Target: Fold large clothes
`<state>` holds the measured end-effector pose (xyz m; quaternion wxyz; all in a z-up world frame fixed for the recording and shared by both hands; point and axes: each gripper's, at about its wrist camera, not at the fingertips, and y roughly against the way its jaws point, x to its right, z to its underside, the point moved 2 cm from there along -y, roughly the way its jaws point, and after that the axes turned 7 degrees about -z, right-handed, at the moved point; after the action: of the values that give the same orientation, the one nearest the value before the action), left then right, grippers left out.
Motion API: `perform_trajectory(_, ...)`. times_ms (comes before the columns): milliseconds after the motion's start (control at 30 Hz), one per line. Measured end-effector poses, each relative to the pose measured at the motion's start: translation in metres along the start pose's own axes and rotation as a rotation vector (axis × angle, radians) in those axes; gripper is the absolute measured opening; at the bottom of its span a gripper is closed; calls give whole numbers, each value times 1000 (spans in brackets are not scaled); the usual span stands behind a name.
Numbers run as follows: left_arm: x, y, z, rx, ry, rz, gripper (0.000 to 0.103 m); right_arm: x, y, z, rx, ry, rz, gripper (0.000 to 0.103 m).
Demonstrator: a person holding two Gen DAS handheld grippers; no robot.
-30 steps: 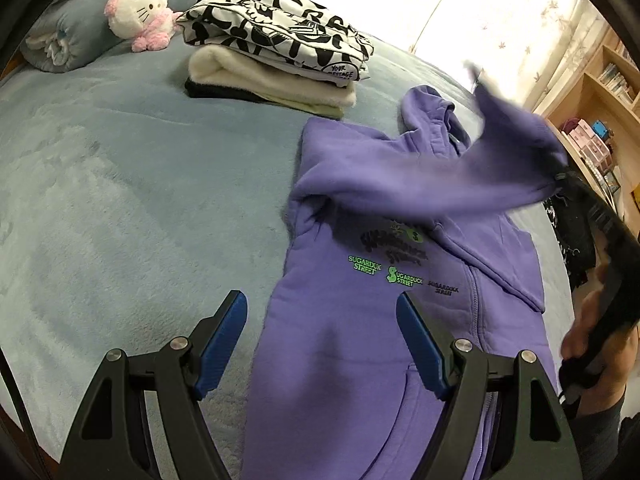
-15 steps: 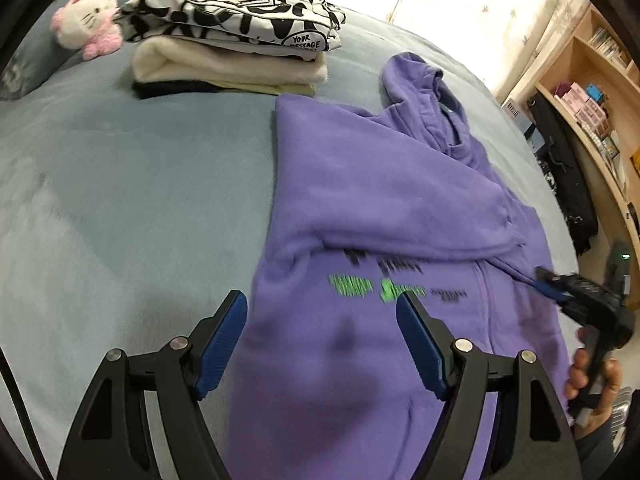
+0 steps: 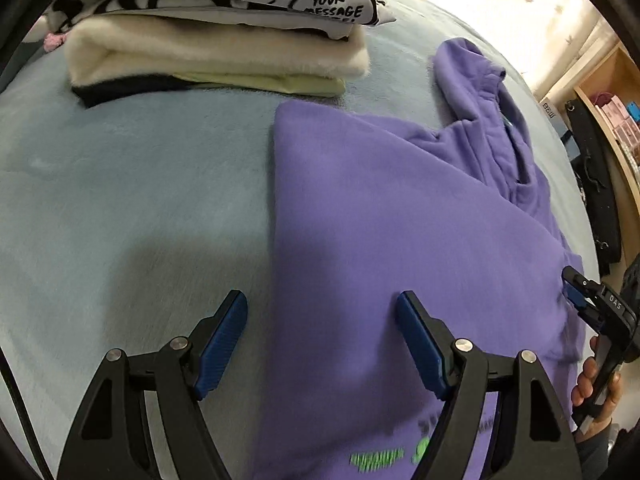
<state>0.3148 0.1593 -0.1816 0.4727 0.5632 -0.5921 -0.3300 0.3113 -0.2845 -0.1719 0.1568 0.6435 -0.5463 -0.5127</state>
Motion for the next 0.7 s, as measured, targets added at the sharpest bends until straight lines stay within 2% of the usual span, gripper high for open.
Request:
perform_trajectory(33,2,-2,-2,11,1,-7,60,-3,-2,-1,10,12,0,56)
perform_trajectory(67,4,-2,-4,26,-6,-13,35,-6,-3,-2,14,26,0,56)
perform_trajectory(100,7,-4,-7,27,-15,-15,28,-10,-5,-1,18,53,14,46)
perform_trajectory(133,8,-4,-8,30,-12,-23,22,-18,-7,0,14,102,33,33)
perform_trajectory(167,8,-1,-9,48,-6,-25,17,-23,-9,1,12,144,58,28)
perform_trajectory(200,8,1,-11,61,-7,-23,16,-31,-8,2,18,191,71,11)
perform_trajectory(267,8,12,-10,116,-15,-26,15,-45,0,3,46,233,66,11)
perform_trajectory(367,6,23,-6,199,-23,-11,15,-56,20,3,154,268,37,10)
perform_trajectory(400,5,21,-4,205,-28,-14,15,-54,17,3,157,270,65,10)
perform_trajectory(433,4,15,-2,200,-36,-22,16,-48,6,4,118,264,97,11)
perform_trajectory(467,3,7,0,186,-39,-32,19,-42,-5,5,71,251,116,11)
perform_trajectory(500,2,3,1,177,-40,-40,21,-36,-14,7,39,229,121,18)
perform_trajectory(567,3,6,2,194,-45,-65,26,-33,-6,7,55,203,95,22)
perform_trajectory(600,5,11,2,207,-52,-80,26,-34,1,6,58,190,112,31)
perform_trajectory(633,6,18,2,226,-58,-100,28,-36,8,7,76,192,138,34)
perform_trajectory(700,8,38,-1,283,-69,-180,36,-44,25,10,136,225,168,34)
